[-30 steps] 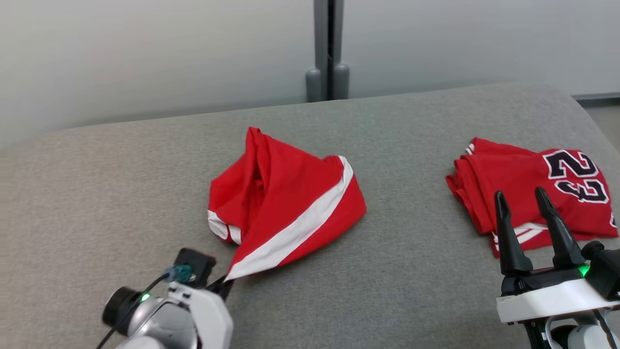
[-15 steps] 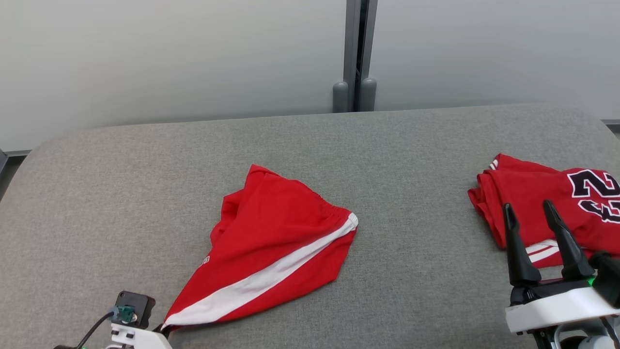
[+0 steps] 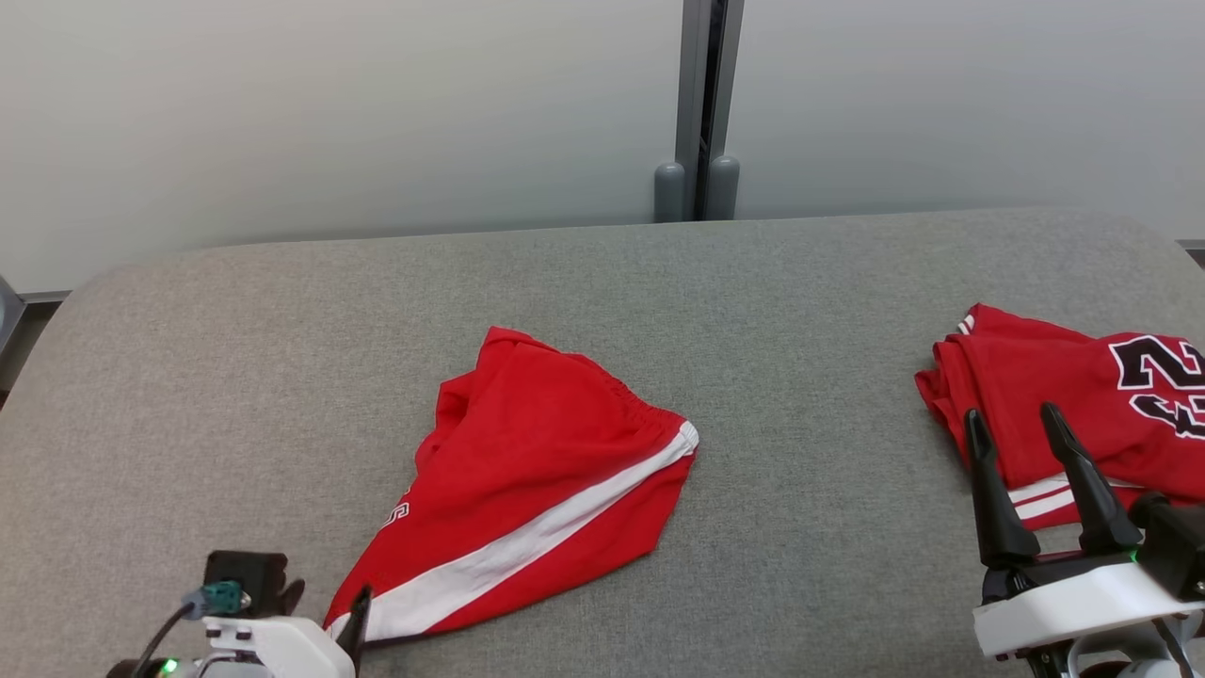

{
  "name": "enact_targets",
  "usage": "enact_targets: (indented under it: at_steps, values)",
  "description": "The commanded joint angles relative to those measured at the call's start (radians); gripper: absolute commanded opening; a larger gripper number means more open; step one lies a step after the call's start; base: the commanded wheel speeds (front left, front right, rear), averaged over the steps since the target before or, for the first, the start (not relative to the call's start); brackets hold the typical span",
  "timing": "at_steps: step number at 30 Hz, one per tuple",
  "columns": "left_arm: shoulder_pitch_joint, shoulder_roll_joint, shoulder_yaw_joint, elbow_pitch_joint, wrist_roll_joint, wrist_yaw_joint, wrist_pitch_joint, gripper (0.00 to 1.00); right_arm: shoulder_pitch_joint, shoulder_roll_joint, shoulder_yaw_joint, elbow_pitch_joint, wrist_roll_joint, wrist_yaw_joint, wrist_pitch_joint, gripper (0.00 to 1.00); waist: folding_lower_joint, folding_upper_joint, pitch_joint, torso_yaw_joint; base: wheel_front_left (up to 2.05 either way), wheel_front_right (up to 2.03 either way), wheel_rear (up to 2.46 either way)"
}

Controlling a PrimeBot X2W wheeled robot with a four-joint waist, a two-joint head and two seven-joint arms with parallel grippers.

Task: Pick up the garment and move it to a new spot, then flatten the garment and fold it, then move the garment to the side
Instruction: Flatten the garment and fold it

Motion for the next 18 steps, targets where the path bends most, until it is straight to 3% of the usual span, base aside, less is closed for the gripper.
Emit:
enact_targets:
  at_steps: [1, 11, 18]
  values:
    - [0.004, 0.001, 0.012, -0.011, -0.008, 0.011, -0.011, 1.00, 0.005, -0.002, 0.001, 0.003, 0.003, 0.000, 0.005, 1.00, 0.0000, -0.0001, -0.002, -0.001, 0.00, 0.00, 0.00]
    - [0.022, -0.057, 0.105, -0.128, -0.022, 0.085, -0.192, 1.00, 0.014, 0.006, 0.010, 0.004, 0.010, 0.000, 0.000, 1.00, 0.0000, -0.0001, -0.008, 0.000, 0.00, 0.00, 0.00]
    - [0.010, -0.111, 0.106, -0.115, -0.020, 0.078, -0.305, 1.00, -0.005, -0.002, 0.049, 0.022, 0.024, 0.000, 0.017, 1.00, 0.0000, -0.0001, -0.005, 0.031, 0.00, 0.00, 0.00]
